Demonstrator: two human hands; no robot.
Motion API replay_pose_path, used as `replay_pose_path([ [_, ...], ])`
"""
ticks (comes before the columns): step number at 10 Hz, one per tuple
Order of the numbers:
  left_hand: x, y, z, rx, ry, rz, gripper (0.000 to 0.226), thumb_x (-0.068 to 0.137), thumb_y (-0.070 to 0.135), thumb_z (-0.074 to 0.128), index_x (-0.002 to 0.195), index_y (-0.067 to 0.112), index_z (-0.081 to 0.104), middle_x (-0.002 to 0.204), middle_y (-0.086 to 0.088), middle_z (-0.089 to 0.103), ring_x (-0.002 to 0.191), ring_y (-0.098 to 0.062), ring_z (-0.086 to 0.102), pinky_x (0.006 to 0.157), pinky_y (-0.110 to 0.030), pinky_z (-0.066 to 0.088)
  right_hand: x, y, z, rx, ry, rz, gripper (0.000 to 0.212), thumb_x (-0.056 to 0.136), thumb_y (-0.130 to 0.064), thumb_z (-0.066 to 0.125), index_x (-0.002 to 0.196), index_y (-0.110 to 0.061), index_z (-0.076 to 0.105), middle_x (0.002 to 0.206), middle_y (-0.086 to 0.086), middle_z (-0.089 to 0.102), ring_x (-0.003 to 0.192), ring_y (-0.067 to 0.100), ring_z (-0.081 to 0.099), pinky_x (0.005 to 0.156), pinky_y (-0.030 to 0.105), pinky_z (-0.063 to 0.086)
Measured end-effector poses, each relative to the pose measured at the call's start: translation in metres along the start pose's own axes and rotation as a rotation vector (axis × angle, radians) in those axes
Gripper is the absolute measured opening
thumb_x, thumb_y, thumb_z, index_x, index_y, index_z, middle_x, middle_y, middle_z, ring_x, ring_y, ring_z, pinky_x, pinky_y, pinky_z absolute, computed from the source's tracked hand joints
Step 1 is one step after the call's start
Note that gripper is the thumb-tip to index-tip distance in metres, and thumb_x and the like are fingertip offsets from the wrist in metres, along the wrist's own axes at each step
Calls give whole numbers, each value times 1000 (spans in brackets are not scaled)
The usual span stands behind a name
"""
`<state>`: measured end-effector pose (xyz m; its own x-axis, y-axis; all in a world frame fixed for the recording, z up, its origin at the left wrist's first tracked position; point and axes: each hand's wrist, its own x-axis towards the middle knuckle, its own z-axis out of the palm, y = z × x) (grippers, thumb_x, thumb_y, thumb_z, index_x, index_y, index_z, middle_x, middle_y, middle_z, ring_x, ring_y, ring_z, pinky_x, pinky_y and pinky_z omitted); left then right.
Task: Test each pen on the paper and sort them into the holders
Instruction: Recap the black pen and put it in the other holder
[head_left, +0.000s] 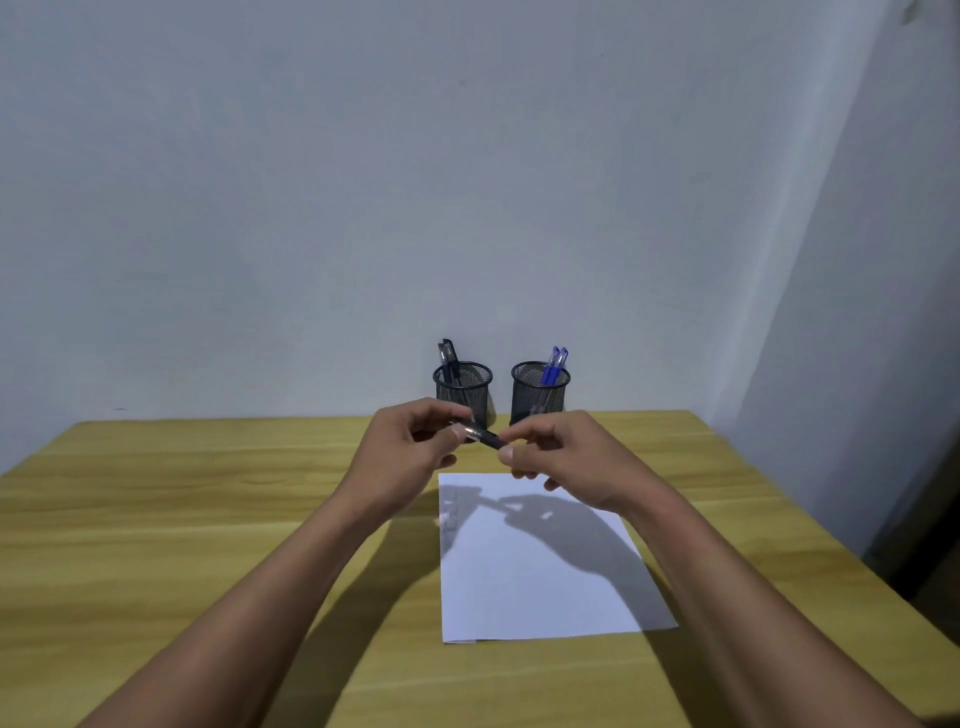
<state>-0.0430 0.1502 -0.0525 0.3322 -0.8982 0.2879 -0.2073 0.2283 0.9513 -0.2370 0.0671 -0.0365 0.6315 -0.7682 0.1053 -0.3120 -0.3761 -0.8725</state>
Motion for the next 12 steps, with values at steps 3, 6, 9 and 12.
replay_pose_path([
  [3, 57, -38, 8, 256, 317, -50, 42, 87, 39, 72, 122, 19, 63, 113, 2, 66, 99, -13, 64, 74, -19, 50, 66, -14, -22, -26, 291, -64, 9, 100, -20, 66, 93, -15, 66, 94, 12, 78, 71, 24, 63, 71, 44, 57],
  [6, 123, -90, 15, 418, 210, -130, 109, 67, 51, 86, 153, 15, 30, 147, -9, 48, 133, -26, 47, 106, -42, 44, 156, -24, -19, -47, 500, -133, 9, 89, -29, 71, 90, -31, 62, 82, -3, 75, 86, 20, 75, 87, 51, 60],
  [9, 130, -118, 22, 262, 233, -67, 66, 75, 32, 85, 132, 17, 56, 106, 9, 65, 99, -11, 65, 91, -35, 56, 195, 1, 16, -218, 401, 35, 12, 88, -22, 77, 84, -14, 69, 87, 8, 77, 83, 25, 75, 80, 38, 61],
  [12, 130, -112, 21, 301, 207, -66, 68, 77, 32, 84, 135, 17, 53, 122, 0, 68, 107, -16, 65, 93, -34, 54, 180, -5, 8, -248, 451, 27, 36, 92, -29, 75, 123, -12, 70, 114, 7, 73, 104, 22, 68, 81, 26, 45],
])
